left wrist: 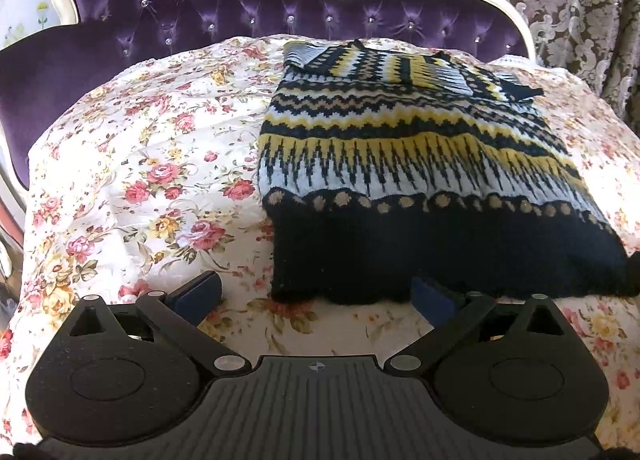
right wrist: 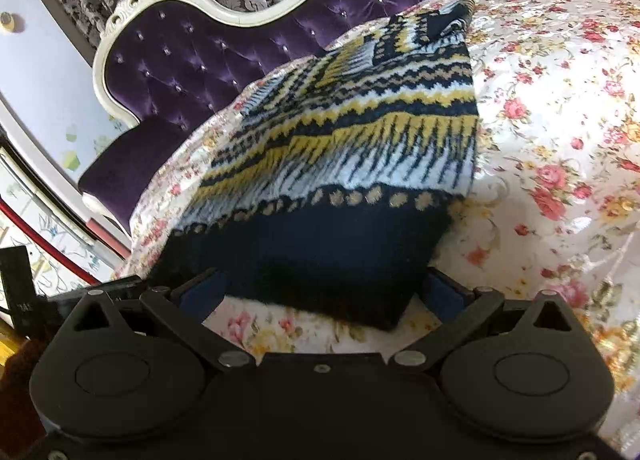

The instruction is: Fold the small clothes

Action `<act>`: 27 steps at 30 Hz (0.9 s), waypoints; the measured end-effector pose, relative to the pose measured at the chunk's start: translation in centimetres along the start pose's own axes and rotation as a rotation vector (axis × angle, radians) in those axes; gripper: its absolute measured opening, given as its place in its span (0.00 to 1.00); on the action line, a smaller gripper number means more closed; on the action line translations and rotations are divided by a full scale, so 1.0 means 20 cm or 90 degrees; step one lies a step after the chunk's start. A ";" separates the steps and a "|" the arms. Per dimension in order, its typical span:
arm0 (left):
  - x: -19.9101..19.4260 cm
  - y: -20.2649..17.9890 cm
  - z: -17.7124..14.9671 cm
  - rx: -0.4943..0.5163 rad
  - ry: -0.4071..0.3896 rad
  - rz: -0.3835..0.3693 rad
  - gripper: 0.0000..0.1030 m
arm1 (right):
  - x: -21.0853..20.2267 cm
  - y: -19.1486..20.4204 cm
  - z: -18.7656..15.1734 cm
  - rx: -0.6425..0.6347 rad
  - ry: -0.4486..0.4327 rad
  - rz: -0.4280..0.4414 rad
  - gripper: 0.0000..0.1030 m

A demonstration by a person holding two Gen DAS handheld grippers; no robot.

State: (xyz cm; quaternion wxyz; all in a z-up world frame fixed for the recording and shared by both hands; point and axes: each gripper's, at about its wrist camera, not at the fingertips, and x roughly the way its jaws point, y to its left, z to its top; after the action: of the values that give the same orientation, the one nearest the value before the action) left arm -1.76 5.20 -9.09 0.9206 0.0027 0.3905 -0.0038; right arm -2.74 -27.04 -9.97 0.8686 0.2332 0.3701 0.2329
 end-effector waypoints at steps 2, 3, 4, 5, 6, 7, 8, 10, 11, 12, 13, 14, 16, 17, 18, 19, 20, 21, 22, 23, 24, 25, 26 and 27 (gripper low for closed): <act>0.00 0.00 0.00 0.001 0.000 0.002 1.00 | 0.00 0.01 0.00 -0.006 -0.009 0.006 1.00; 0.00 -0.01 0.00 0.001 0.000 0.003 1.00 | 0.01 0.01 0.01 -0.006 -0.012 0.010 1.00; 0.00 -0.01 0.00 0.001 0.000 0.002 1.00 | 0.01 0.02 0.01 -0.005 -0.016 0.014 1.00; 0.00 -0.01 0.00 0.002 0.001 0.002 1.00 | 0.02 0.02 0.01 -0.003 -0.018 0.016 1.00; 0.01 -0.01 0.01 0.003 0.002 0.000 1.00 | 0.03 0.02 0.02 -0.002 -0.019 0.016 1.00; 0.01 -0.01 0.01 0.004 0.003 -0.003 1.00 | 0.03 0.01 0.02 -0.001 -0.020 0.015 1.00; 0.01 -0.01 0.01 0.005 0.004 -0.005 1.00 | 0.04 0.01 0.03 0.002 -0.022 0.016 1.00; 0.02 -0.01 0.03 0.011 0.006 -0.013 1.00 | 0.04 0.00 0.03 0.010 -0.026 0.018 1.00; 0.03 -0.02 0.03 0.014 0.008 -0.016 1.00 | 0.04 0.00 0.04 0.012 -0.028 0.020 1.00; 0.03 -0.02 0.04 0.019 0.010 -0.021 0.99 | 0.04 -0.01 0.04 0.015 -0.030 0.020 1.00; 0.04 -0.03 0.05 0.021 0.012 -0.025 0.99 | 0.04 -0.01 0.04 0.016 -0.032 0.021 1.00; 0.05 -0.03 0.06 0.021 0.014 -0.028 1.00 | 0.04 -0.01 0.04 0.017 -0.033 0.022 1.00; 0.06 -0.03 0.07 0.018 0.017 -0.038 0.99 | 0.04 -0.01 0.04 0.017 -0.039 0.023 1.00; 0.06 -0.03 0.08 0.015 0.019 -0.041 0.99 | 0.03 -0.01 0.04 0.017 -0.043 0.024 1.00; 0.07 -0.02 0.09 0.013 0.021 -0.044 0.99 | 0.03 -0.01 0.04 0.014 -0.047 0.029 1.00; 0.08 -0.02 0.10 0.010 0.023 -0.045 0.99 | 0.02 0.00 0.04 0.011 -0.050 0.034 1.00; 0.08 -0.01 0.11 0.005 0.025 -0.049 0.99 | 0.02 0.00 0.04 0.009 -0.054 0.038 1.00; 0.09 0.00 0.12 -0.002 0.028 -0.054 0.99 | 0.02 0.01 0.05 0.008 -0.058 0.042 1.00; 0.10 0.01 0.12 -0.007 0.031 -0.058 0.98 | 0.01 0.01 0.05 0.006 -0.059 0.048 1.00; 0.10 0.02 0.13 -0.011 0.034 -0.062 0.98 | 0.02 0.01 0.05 0.007 -0.058 0.051 1.00; 0.11 0.03 0.14 -0.016 0.039 -0.065 0.98 | 0.02 0.01 0.05 0.008 -0.057 0.052 1.00; 0.11 0.04 0.14 -0.019 0.042 -0.067 0.98 | 0.03 0.01 0.05 0.009 -0.055 0.053 1.00; 0.12 0.04 0.14 -0.020 0.043 -0.067 0.98 | 0.03 0.00 0.05 0.011 -0.051 0.053 1.00; 0.12 0.05 0.14 -0.020 0.043 -0.068 0.96 | 0.04 0.00 0.05 0.012 -0.048 0.054 1.00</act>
State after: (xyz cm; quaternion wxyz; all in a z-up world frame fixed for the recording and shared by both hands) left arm 1.94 6.13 -8.77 0.9054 -0.0326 0.4208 -0.0463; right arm -1.55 -26.83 -9.74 0.8689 0.2657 0.3292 0.2570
